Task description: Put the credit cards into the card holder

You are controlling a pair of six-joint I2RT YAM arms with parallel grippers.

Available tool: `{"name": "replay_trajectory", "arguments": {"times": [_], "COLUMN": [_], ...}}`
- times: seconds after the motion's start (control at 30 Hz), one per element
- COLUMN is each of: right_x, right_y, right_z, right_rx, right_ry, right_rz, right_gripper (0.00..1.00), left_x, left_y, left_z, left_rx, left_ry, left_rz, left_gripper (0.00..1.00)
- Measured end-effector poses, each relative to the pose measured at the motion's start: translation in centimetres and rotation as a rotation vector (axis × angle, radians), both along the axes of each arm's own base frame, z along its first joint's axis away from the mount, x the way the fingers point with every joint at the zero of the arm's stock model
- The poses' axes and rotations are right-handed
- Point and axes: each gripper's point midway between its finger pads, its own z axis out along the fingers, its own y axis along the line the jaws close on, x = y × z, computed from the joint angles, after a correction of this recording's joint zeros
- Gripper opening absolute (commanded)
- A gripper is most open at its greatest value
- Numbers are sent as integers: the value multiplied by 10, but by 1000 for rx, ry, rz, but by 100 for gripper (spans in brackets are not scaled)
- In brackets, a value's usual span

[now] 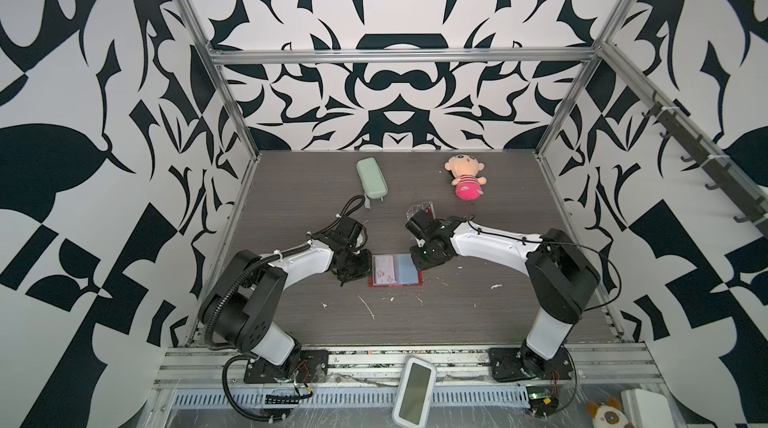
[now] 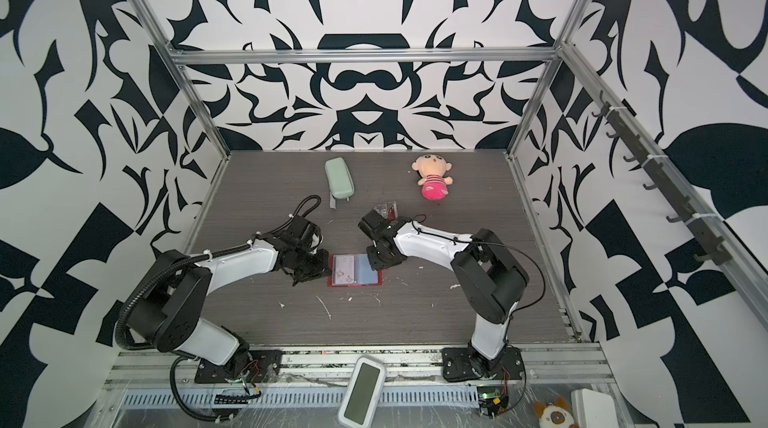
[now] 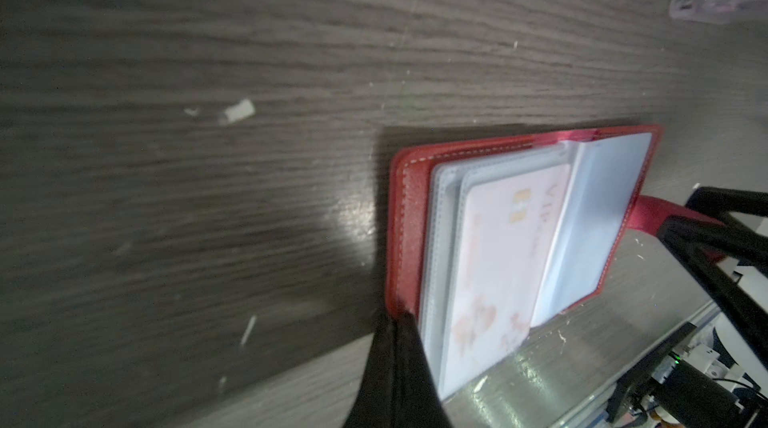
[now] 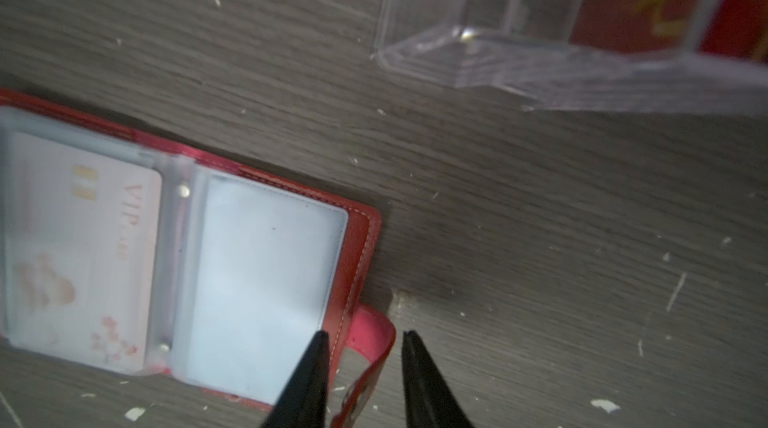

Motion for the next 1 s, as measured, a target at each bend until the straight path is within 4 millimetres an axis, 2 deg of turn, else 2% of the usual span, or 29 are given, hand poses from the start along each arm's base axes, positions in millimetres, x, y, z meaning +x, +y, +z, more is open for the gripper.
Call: {"name": "replay_trajectory", "arguments": {"times": [0.07, 0.27, 0.57, 1.0], "right_x": [-1, 0, -2, -2], "right_y": [-1, 1, 6, 13], "right_z": [-2, -2, -7, -10], "right_rx": [-2, 8, 41, 91], "right_ry": [4, 1, 7, 8], "right_rz": [1, -1, -7, -15], "right_gripper": [13, 6, 4, 3], "left_x": [-1, 4, 11, 14], "left_y": [2, 1, -9, -14], "left_z": [1, 10, 30, 46], "left_rx": [13, 73, 170, 278], "left_ry": [-1, -34, -115, -183], "left_rz": [0, -11, -48, -80], "left_gripper": [0, 0, 0, 0]}}
